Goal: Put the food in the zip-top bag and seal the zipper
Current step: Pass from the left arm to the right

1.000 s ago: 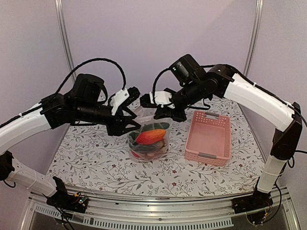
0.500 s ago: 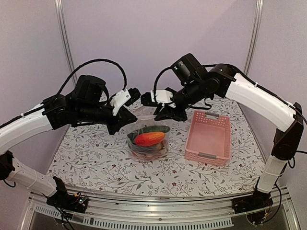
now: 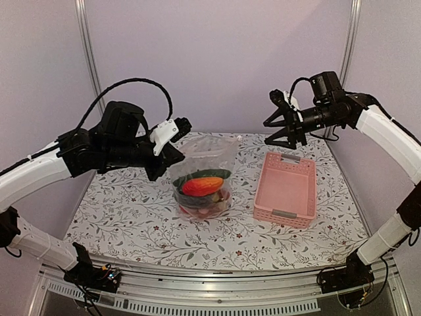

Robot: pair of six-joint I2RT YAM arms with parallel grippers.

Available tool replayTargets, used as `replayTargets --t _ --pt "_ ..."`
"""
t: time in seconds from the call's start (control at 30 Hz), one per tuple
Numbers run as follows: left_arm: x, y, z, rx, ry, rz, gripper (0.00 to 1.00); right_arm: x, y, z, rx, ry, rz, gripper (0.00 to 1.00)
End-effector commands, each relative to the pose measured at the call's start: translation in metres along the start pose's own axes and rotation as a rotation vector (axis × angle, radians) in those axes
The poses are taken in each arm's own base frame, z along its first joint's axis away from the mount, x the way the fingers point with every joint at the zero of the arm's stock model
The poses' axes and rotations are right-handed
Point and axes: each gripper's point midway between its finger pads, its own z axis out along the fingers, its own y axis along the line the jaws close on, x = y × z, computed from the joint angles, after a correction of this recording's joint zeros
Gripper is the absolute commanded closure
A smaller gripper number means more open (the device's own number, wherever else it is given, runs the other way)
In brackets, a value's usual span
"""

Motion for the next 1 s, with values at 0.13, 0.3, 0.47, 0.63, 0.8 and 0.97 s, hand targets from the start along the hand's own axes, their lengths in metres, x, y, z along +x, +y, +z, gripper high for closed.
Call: replayTargets --t 0.13,0.3,0.47,0.63,0.8,0.97 --pt "-0.014 0.009 -0.009 -0.063 -0.078 -0.01 0.98 0.011 0.003 0.035 -0.156 -0.134 0.014 0.35" --pt "-0.016 0.011 -0.015 -0.077 -0.099 -0.006 0.98 0.01 -0.019 0.05 -0.145 -0.163 0.051 0.37" --pt "-0.017 0.015 -0.016 -0.105 -0.106 0.01 0.98 0.02 -0.03 0.07 -0.185 -0.188 0.102 0.39" --pt "-0.016 0.015 -0.014 -0.109 -0.112 0.021 0.98 0.018 -0.031 0.083 -0.293 -0.264 0.147 0.39" --pt "-0.014 0.015 -0.014 -0.113 -0.108 0.019 0.98 0.017 -0.038 0.095 -0.372 -0.317 0.185 0.39" --pt "-0.012 0.016 -0.015 -0.122 -0.113 0.019 0.98 0.018 -0.05 0.106 -0.382 -0.33 0.213 0.39"
